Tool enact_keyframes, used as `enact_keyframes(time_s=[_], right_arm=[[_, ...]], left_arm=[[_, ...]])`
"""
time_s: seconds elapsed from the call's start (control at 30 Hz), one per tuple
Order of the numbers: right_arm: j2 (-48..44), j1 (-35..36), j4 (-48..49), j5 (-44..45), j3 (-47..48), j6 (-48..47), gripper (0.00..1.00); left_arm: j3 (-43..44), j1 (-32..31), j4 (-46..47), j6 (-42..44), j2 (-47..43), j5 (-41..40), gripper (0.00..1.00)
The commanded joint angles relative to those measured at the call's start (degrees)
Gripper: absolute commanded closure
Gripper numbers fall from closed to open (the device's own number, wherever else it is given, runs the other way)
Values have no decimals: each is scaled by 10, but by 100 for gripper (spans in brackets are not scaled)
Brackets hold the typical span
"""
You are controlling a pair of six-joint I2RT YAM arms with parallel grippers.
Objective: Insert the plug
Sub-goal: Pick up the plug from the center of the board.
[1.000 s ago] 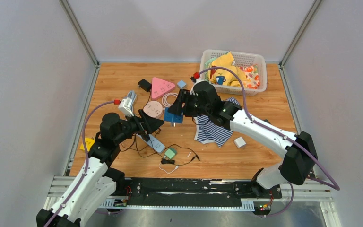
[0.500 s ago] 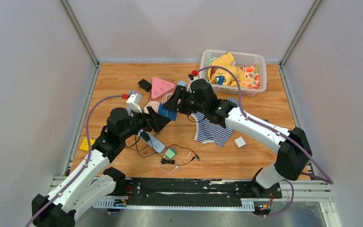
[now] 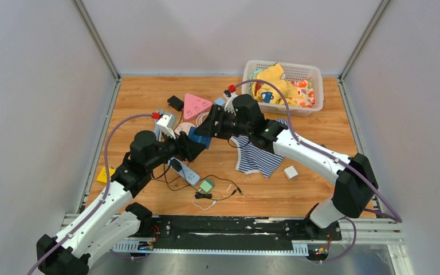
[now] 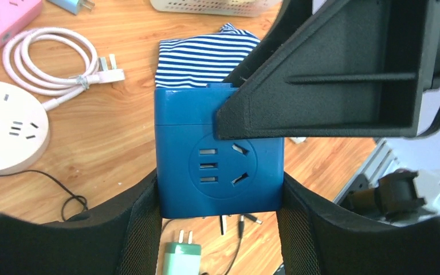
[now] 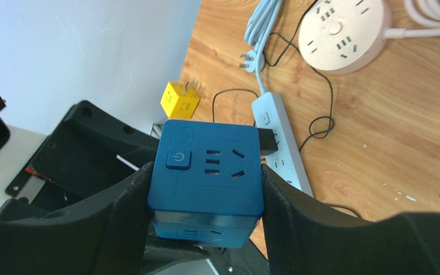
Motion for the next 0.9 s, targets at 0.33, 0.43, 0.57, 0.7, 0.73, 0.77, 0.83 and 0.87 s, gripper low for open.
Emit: enact_keyframes(time_s=[0.33,0.43,0.57,0.7,0.73,0.77,0.83,0.87], right_arm=[[-5,-21,-61,-307,-5,-123,76],[-8,-27,-63,-322,-12,-127,80],[-16,-31,-63,-313,-24,-135,87],[-32,-31,-66,-269,-37,-146,95],[-35,-31,-70,-259,-38,-151,97],[-40,-31,-79,-243,-37,-160,98],[-49,-31,-100,-204,-35,-181,100],[-53,-31,-109,-183,-34,-194,100]], left_arm=[[-28,-2,18,309,-64,205,100],[-35,-2,18,326,-68,207,100],[-40,-3,18,316,-65,199,91],[-33,-3,15,264,-73,146,37],[-32,-3,15,255,-78,139,31],[-32,-3,15,245,-83,130,28],[-33,-2,15,221,-93,99,25],[-32,-2,13,207,-97,81,24]])
